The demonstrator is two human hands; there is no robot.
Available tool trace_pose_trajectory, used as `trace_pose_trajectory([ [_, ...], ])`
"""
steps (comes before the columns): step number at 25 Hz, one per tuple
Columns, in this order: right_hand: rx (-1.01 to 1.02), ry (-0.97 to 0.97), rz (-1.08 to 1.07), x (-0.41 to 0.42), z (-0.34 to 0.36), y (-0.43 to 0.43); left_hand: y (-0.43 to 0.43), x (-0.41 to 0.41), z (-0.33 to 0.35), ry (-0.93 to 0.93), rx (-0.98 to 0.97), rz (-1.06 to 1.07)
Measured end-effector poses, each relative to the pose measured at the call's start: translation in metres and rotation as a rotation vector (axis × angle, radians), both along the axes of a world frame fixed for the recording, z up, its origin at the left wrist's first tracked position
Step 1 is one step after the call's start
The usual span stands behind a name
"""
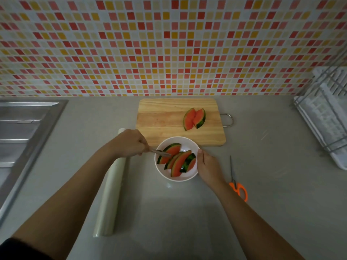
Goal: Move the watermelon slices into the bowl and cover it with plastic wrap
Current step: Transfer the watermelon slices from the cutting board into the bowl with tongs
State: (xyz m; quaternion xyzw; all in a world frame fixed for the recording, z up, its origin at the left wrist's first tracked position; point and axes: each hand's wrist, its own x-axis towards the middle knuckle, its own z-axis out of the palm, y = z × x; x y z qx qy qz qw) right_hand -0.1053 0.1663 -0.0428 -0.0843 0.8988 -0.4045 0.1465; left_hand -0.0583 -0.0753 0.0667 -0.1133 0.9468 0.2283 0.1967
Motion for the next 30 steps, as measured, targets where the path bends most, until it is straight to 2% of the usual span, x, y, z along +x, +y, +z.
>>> trace_pose_trajectory([
  [3,-0.004,-0.011,-0.01,-0.001,-0.002,0.0,0.002,-0.007,0.013,-0.062,-0.024,-0.044],
  [5,-0.01,-0.009,-0.012,0.0,-0.003,0.001,-0.003,-0.016,0.028,-0.04,-0.033,-0.041],
  [11,-0.027,0.023,-0.001,0.0,-0.003,0.001,0.006,-0.064,0.014,0.34,0.078,0.236],
  [16,-0.019,0.025,0.008,0.001,-0.003,0.001,0.056,-0.087,-0.033,0.209,-0.073,0.13],
  [21,-0.032,0.041,0.002,0.0,-0.002,0.001,0.08,-0.1,-0.043,0.25,-0.157,0.123],
  [30,-0.009,0.056,0.015,-0.001,-0.001,0.001,0.043,-0.107,-0.034,0.279,-0.174,0.167],
])
